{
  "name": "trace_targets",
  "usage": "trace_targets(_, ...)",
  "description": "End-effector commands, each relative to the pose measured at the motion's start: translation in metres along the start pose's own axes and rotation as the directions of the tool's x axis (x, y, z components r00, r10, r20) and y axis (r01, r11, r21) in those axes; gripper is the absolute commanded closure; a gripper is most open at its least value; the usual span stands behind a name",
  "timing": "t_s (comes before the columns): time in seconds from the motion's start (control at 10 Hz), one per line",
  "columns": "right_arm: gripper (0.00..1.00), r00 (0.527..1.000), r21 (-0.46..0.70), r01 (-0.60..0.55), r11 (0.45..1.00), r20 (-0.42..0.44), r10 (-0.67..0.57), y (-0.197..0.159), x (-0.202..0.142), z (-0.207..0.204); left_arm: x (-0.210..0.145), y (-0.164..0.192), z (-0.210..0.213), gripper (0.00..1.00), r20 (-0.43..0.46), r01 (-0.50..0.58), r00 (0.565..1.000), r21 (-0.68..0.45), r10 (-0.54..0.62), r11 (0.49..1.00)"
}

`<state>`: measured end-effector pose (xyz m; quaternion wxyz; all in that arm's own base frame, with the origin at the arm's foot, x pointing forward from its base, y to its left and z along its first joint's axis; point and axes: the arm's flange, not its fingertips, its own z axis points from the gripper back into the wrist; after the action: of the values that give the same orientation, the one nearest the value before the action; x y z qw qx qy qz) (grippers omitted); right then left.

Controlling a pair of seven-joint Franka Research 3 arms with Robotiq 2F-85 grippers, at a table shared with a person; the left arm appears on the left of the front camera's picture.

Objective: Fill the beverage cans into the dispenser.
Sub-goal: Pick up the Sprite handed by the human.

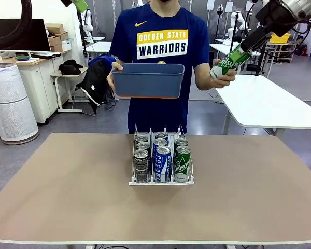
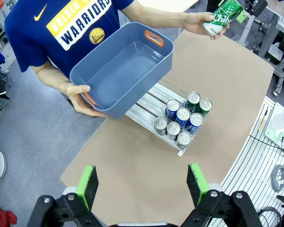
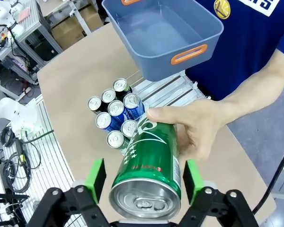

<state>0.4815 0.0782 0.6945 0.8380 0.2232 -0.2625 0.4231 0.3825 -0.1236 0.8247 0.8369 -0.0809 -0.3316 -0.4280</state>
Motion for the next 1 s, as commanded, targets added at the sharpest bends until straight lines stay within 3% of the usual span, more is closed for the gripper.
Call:
trace_targets(0.0, 1.00, 1.000, -0.009, 0.000, 1.000, -0.009, 0.000, 0.0027, 0.0008, 0.0034, -0.0020, -0.0004, 0.0015, 0.00, 0.000, -0.001, 1.000, 0.001, 0.001, 1.000)
trace_targets(0.1, 0.65, 1.000, -0.011, -0.002, 1.000, -0.006, 0.002, 0.0039, 0.0008, 0.0017, -0.0020, -0.0004, 0.0015, 0.00, 0.000, -0.001, 1.000, 0.001, 0.001, 1.000)
trace_targets(0.2, 1.00, 1.000, -0.010, -0.003, 1.000, -0.004, 0.003, 0.0032, 0.0017, 0.0013, -0.0020, -0.0004, 0.0015, 0.00, 0.000, -0.001, 1.000, 0.001, 0.001, 1.000)
trace_targets(0.7, 1.00, 0.999, 0.008, -0.048, 0.999, 0.010, 0.047, 0.0087, 0.0009, 0.0077, -0.0020, -0.0004, 0.0015, 0.00, 0.000, -0.001, 1.000, 0.001, 0.001, 1.000)
trace_targets(0.9, 1.00, 0.997, -0.027, 0.078, 0.997, 0.005, -0.078, 0.0076, 0.0038, 0.0084, -0.0020, -0.0004, 0.0015, 0.00, 0.000, -0.001, 1.000, 0.001, 0.001, 1.000)
